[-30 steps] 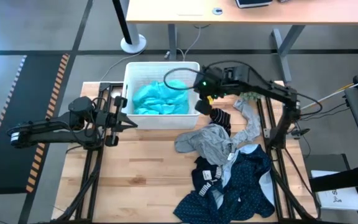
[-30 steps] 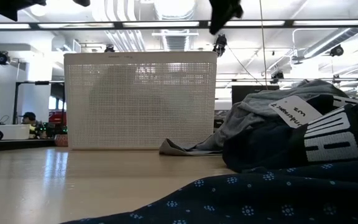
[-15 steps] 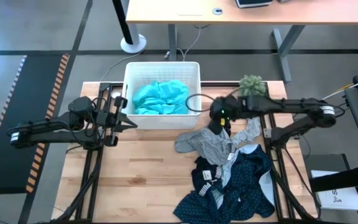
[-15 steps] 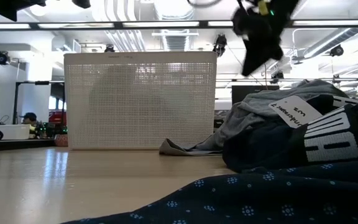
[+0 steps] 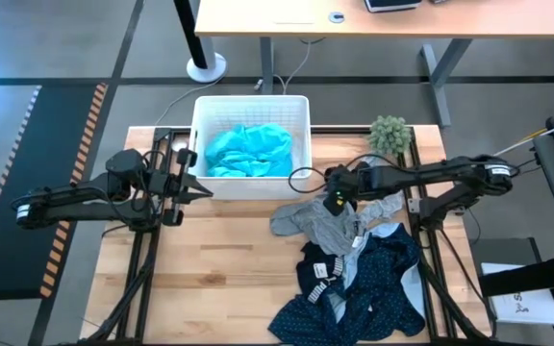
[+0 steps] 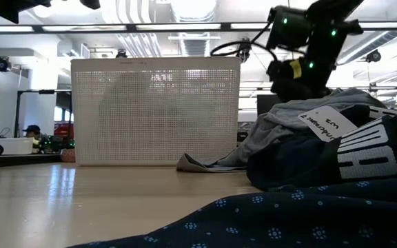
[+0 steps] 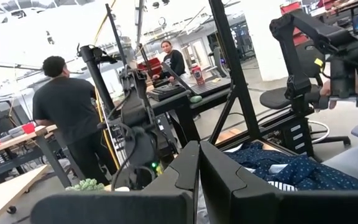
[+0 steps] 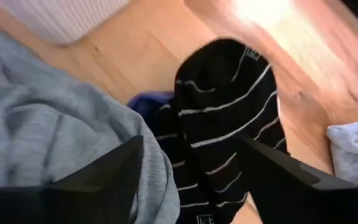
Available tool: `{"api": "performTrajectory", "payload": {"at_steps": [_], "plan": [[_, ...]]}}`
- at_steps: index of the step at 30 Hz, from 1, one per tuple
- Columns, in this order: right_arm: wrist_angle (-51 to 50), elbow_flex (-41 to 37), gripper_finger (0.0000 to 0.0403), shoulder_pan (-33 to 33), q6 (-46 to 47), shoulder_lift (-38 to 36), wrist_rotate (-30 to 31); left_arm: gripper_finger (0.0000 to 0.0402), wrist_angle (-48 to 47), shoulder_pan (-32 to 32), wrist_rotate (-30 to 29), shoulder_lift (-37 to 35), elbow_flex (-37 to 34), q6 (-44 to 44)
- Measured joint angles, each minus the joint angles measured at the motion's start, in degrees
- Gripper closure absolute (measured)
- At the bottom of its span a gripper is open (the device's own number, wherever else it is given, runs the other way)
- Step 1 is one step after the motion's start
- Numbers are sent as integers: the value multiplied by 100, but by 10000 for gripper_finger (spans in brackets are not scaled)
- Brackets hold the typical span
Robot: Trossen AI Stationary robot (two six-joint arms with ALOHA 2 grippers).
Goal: Sort clothes
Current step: Put the top black sock into the bin
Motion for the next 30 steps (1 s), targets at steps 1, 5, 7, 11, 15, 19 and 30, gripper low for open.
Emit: {"api": "performTrajectory", "payload": {"at_steps": [1,5,7,11,15,19,30], "plan": [[63,-7,143,-25,-12,87,-2,402,-2,0,0,0,0,2],[91,-7,122,-201,-106,499,-2,402,2,1,-1,0,0,5],[83,-7,128,-289,-105,697,1,402,2,0,0,1,0,9],[76,2,197,-356,-118,921,187,402,-33,0,0,-2,0,9],[-39,99,321,-314,-123,783,196,402,-142,0,0,-2,0,9],[-140,376,390,-267,-262,402,247,402,-257,0,-2,0,0,9],[-1687,1925,398,163,-320,-536,505,402,-140,1,-92,-4,0,9]]}}
